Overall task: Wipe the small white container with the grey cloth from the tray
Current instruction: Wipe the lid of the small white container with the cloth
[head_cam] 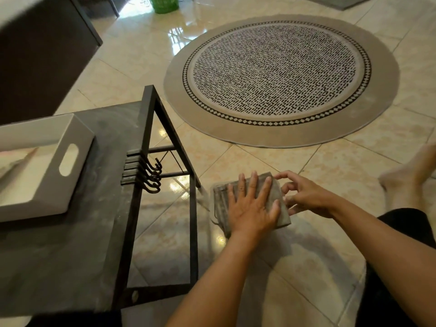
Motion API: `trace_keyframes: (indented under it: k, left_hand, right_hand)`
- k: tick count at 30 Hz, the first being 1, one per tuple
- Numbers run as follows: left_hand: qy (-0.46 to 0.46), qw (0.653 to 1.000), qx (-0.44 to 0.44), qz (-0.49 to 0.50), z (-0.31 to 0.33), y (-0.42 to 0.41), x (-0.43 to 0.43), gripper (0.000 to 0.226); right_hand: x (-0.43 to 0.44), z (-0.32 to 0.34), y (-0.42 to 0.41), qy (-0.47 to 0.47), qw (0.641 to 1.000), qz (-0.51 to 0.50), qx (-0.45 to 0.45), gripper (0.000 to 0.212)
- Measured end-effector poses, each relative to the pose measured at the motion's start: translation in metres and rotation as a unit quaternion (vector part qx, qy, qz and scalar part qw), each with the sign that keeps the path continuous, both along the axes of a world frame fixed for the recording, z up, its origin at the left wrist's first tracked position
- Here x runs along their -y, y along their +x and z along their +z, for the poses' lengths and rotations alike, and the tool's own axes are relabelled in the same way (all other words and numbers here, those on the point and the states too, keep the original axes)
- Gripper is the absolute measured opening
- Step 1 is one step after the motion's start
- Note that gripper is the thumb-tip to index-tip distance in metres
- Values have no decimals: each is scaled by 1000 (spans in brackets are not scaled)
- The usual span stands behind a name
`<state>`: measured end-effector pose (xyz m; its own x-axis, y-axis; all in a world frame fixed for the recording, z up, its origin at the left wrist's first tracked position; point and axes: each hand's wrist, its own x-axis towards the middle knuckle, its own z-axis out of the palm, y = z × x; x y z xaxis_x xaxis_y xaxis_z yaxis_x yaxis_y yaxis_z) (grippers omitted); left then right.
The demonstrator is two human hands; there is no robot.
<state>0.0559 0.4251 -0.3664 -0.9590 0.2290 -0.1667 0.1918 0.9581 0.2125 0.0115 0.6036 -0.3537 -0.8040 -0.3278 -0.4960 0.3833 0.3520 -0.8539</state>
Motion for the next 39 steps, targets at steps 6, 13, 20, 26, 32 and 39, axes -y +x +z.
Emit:
trace_keyframes:
  k: [6,13,20,26,32,39]
  left_hand:
    - [15,998,0,63,-7,13,22,69]
    - [3,1000,-3,12,0,0,9,67]
    - [5,999,-7,51,-5,17,16,67]
    - [15,998,6,54,-3,-7,20,68]
    - [-1,997,0,81,-4,22,10,68]
    - [9,995,10,101,-3,-10,33,70]
  right_hand:
    - [1,2,-1,-8,1000,0,-1,58]
    - [-1,1,1,2,1000,-5,-4,59]
    - [3,1,-3,3,1000,5,-4,60]
    - [3,4,-1,8,1000,-1,-8,59]
    - [4,4,-3,8,1000,-7,-6,56]
    - [6,6,1,16,1000,-18,-6,55]
